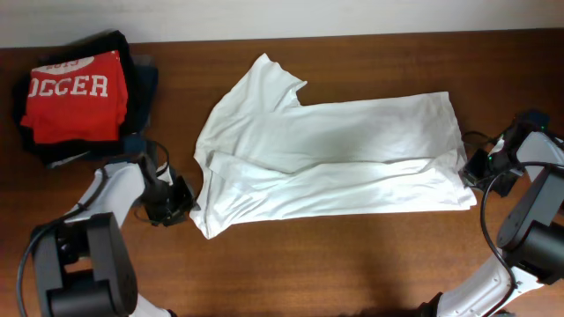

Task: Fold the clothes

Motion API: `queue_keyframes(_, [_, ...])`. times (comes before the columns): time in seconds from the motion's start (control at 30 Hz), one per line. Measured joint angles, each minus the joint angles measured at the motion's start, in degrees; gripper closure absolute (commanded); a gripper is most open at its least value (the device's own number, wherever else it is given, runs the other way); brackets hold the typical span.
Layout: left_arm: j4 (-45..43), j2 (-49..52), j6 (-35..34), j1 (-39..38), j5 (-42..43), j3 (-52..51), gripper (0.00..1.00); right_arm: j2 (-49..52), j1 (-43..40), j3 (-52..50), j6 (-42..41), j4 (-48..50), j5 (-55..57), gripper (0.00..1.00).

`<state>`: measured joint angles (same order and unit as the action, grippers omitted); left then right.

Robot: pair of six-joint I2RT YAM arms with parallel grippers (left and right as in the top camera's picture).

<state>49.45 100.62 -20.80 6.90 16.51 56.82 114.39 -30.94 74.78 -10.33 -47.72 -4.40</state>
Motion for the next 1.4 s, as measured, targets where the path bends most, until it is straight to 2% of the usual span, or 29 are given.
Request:
queue_keyframes(0.03, [0.0,0.0,0.0,-0.3,-1.9,0.0,0.81,0.0,0.0,0.0,0.0,0.0,0.0,0.95])
queue_keyframes(0.1, [0.0,0.0,-0.1,-0.3,-3.5,0.0,0.82,0.0,0.0,0.0,0.0,0.0,0.0,0.95])
queue_keyframes(0.13, [-0.1,0.0,0.0,-0.4,-3.8,0.0,0.72,0.0,0.0,0.0,0.0,0.0,0.0,0.94])
queue_keyframes(0.17, [-0.5,0.0,0.0,-0.5,-4.0,0.0,0.67,0.0,0.0,0.0,0.0,0.0,0.0,0.94])
queue_keyframes(0.23, [-0.6,0.0,-0.2,-1.0,-4.2,0.0,0.66,0.0,0.0,0.0,0.0,0.0,0.0,0.94])
queue_keyframes(0.3, [-1.6,0.0,0.0,-2.7,-4.4,-0.1,0.55,0.0,0.0,0.0,0.0,0.0,0.0,0.94])
queue_keyframes(0.33, [-2.7,0.0,0.4,-4.2,-4.9,-0.3,0.53,0.0,0.0,0.0,0.0,0.0,0.0,0.94])
queue_keyframes(0.37, [-3.2,0.0,0.9,-5.4,-5.7,-0.4,0.55,0.0,0.0,0.0,0.0,0.0,0.0,0.94])
queue_keyframes(0.4, [-3.4,0.0,1.3,-5.9,-6.2,-0.4,0.64,0.0,0.0,0.0,0.0,0.0,0.0,0.94])
queue_keyframes(0.57, [-3.7,0.0,2.1,-6.8,-9.9,-1.0,0.98,0.0,0.0,0.0,0.0,0.0,0.0,0.96])
queue_keyframes(0.77, [-5.4,0.0,2.2,-7.0,-12.5,-1.0,0.98,0.0,0.0,0.0,1.4,1.5,0.0,0.96])
queue_keyframes(0.8, [-5.4,0.0,2.2,-7.1,-12.6,-1.0,0.99,0.0,0.0,0.0,1.5,2.6,0.0,0.77])
queue_keyframes(0.83, [-5.4,0.0,2.2,-7.1,-12.7,-1.0,0.98,0.1,-0.3,0.0,1.5,3.4,0.0,0.78])
queue_keyframes(0.87, [-5.4,0.0,2.2,-7.1,-12.7,-1.0,0.98,0.2,-0.8,0.0,1.6,3.7,-1.0,0.96])
queue_keyframes(1.0, [-5.4,0.0,2.2,-7.1,-12.7,-1.0,0.99,0.3,-3.8,0.1,1.7,2.8,-2.2,0.96])
queue_keyframes(1.03, [-5.5,0.0,2.2,-7.1,-12.7,-1.0,0.99,0.3,-3.9,0.1,1.7,2.8,-2.5,0.9])
queue_keyframes(1.07, [-5.5,0.0,2.2,-7.1,-12.7,-1.0,0.98,0.3,-3.9,0.1,1.5,2.8,-3.2,0.8])
queue_keyframes(1.23, [-5.6,0.0,2.2,-7.1,-12.7,-1.0,0.98,0.6,-3.9,0.5,1.8,3.5,-6.7,0.79])
queue_keyframes(1.4, [-5.6,0.0,2.2,-7.1,-12.7,-1.1,0.98,1.1,-4.0,9.6,6.8,-5.0,-10.7,0.77])
